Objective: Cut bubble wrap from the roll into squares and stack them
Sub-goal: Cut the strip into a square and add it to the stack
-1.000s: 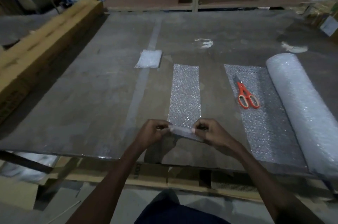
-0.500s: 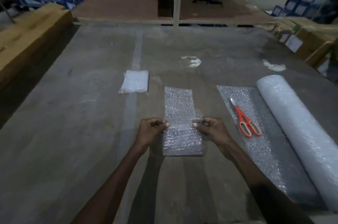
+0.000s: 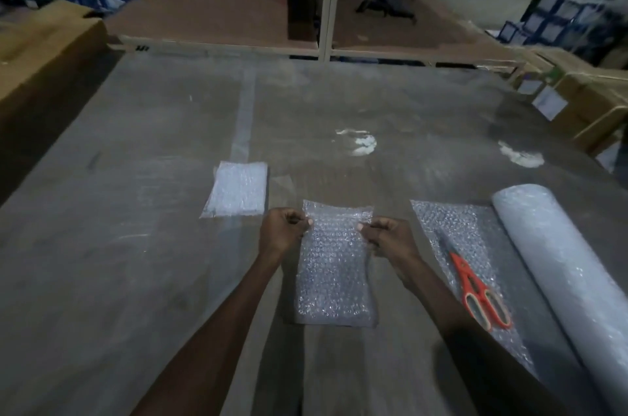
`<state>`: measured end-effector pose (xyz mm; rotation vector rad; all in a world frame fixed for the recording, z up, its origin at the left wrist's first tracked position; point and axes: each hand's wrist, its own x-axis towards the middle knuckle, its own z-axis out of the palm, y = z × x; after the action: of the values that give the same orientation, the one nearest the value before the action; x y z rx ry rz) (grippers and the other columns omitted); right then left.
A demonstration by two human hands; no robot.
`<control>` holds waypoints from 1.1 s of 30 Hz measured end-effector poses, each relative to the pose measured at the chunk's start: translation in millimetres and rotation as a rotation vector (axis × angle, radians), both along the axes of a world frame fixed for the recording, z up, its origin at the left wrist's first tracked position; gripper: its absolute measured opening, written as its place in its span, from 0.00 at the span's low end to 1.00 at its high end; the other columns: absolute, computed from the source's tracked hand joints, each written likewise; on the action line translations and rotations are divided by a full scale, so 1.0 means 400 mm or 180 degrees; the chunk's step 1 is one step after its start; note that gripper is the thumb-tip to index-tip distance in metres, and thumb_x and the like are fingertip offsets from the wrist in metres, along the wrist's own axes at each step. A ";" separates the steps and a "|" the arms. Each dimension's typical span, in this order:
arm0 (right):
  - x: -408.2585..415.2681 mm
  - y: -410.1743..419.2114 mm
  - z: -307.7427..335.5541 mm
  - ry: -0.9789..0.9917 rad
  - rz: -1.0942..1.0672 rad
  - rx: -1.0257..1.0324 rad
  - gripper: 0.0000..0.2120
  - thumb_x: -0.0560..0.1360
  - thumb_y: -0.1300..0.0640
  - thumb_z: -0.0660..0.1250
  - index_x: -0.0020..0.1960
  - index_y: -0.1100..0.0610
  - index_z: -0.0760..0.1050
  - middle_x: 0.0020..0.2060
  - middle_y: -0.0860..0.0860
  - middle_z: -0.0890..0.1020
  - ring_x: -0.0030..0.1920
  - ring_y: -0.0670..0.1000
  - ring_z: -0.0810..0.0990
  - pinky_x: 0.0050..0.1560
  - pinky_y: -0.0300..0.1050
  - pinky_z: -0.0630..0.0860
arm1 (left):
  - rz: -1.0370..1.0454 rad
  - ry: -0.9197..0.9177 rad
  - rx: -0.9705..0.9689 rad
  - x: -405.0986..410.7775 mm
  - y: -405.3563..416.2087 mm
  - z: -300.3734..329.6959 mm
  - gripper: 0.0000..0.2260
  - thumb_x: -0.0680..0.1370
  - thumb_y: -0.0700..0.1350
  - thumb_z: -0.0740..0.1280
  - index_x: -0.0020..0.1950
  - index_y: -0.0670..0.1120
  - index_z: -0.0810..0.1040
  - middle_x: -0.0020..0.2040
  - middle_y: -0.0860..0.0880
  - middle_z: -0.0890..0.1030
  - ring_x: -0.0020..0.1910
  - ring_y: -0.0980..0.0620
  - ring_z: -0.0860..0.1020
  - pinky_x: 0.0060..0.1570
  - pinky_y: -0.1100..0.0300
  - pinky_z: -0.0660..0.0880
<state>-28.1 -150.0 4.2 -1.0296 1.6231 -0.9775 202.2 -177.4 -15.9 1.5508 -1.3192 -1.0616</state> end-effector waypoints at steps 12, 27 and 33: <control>-0.026 -0.113 -0.070 0.1042 -0.0106 0.0150 0.21 0.61 0.35 0.75 0.49 0.46 0.84 0.41 0.42 0.87 0.44 0.49 0.86 0.52 0.55 0.83 | -0.0124 -0.0755 -0.0499 -0.011 -0.098 -0.053 0.03 0.75 0.38 0.73 0.45 0.46 0.83 0.42 0.50 0.85 0.41 0.53 0.83 0.42 0.54 0.81; 0.139 0.132 -0.177 0.3281 0.1454 -0.1102 0.26 0.84 0.50 0.52 0.76 0.65 0.67 0.76 0.62 0.68 0.76 0.61 0.68 0.75 0.59 0.63 | -0.1348 -0.2963 -0.0967 -0.025 0.149 -0.151 0.25 0.85 0.54 0.47 0.79 0.46 0.64 0.79 0.48 0.63 0.79 0.44 0.57 0.75 0.38 0.52; 0.106 0.141 -0.170 0.3598 0.1800 -0.0920 0.33 0.84 0.41 0.46 0.81 0.61 0.57 0.81 0.58 0.59 0.81 0.58 0.57 0.78 0.60 0.55 | -0.1530 -0.3200 -0.1012 0.006 0.161 -0.146 0.28 0.84 0.58 0.42 0.81 0.46 0.57 0.81 0.49 0.55 0.81 0.45 0.52 0.75 0.44 0.39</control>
<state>14.5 -93.5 -63.7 -2.3497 1.8374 -0.1847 204.7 -113.0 -74.5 1.5898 -2.4857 -0.2219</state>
